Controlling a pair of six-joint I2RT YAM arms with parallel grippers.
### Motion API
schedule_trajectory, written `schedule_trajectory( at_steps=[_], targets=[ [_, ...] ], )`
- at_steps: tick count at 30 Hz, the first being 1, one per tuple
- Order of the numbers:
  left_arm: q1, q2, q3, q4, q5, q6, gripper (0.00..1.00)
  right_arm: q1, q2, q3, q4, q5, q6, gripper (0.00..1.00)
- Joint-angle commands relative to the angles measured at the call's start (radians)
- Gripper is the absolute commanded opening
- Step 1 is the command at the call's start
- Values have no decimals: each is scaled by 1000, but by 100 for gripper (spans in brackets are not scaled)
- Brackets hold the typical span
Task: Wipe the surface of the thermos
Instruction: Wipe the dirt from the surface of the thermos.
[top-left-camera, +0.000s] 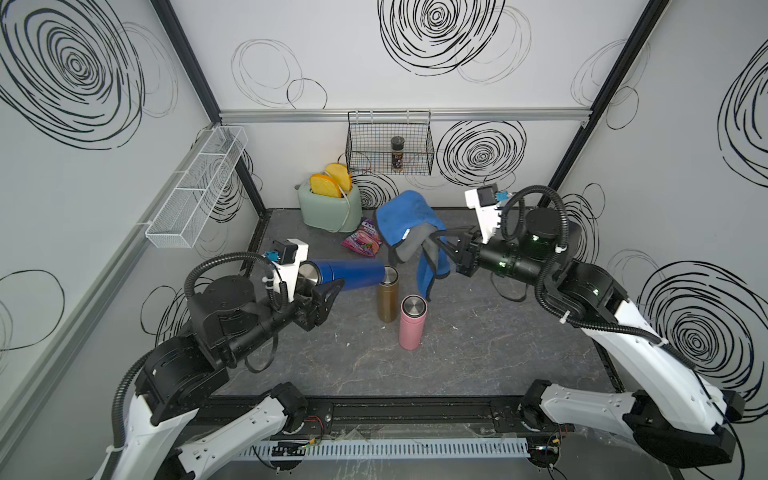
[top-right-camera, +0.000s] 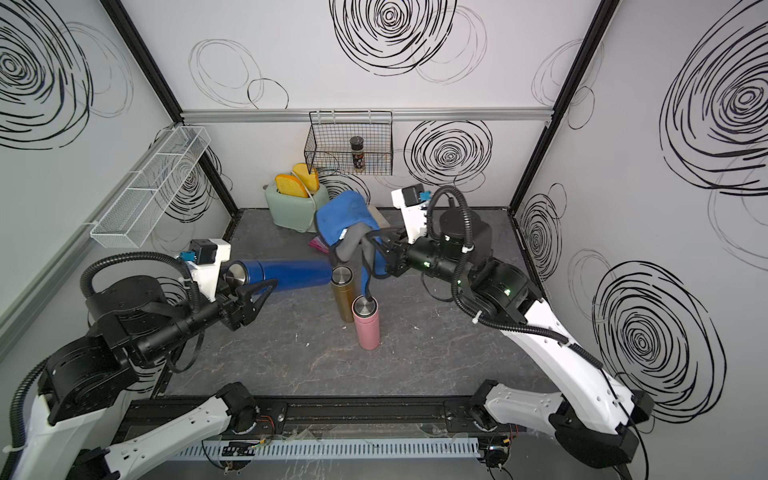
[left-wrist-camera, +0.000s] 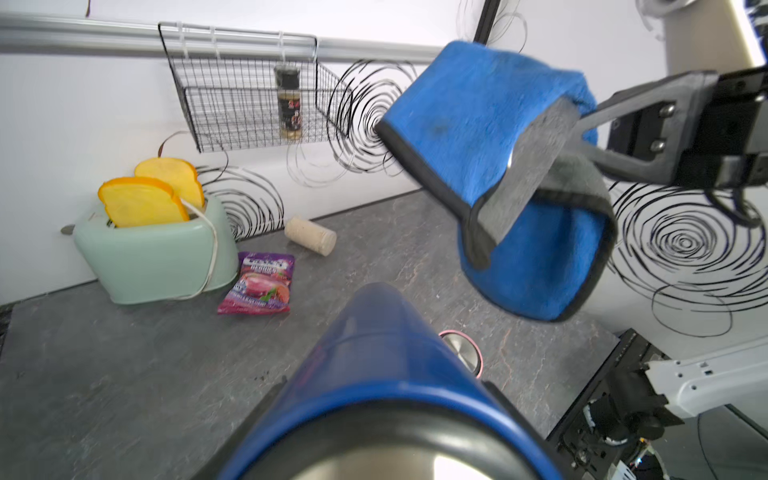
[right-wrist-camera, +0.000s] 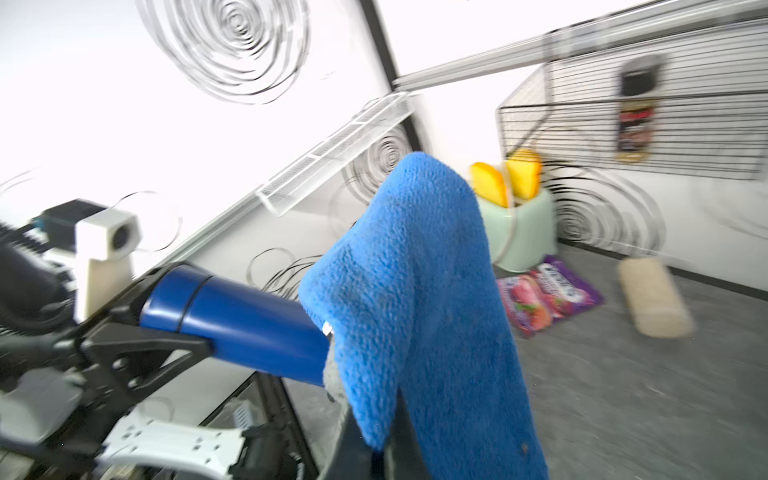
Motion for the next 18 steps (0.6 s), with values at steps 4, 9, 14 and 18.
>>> schedule_trajectory(
  at_steps=[4,9,14,18],
  targets=[
    [-2,-16,-5,307,93,68,0,180,168,185,114,-124,-26,0],
    [-2,2,-36,362,159,39,0,163,214,173,215,-216,10,0],
    [-2,-21,-48,406,154,43,0,-102,126,-63,312,-363,168,0],
    [-1,-30,-45,409,121,63,0,-201,13,-177,290,-332,166,0]
  ],
)
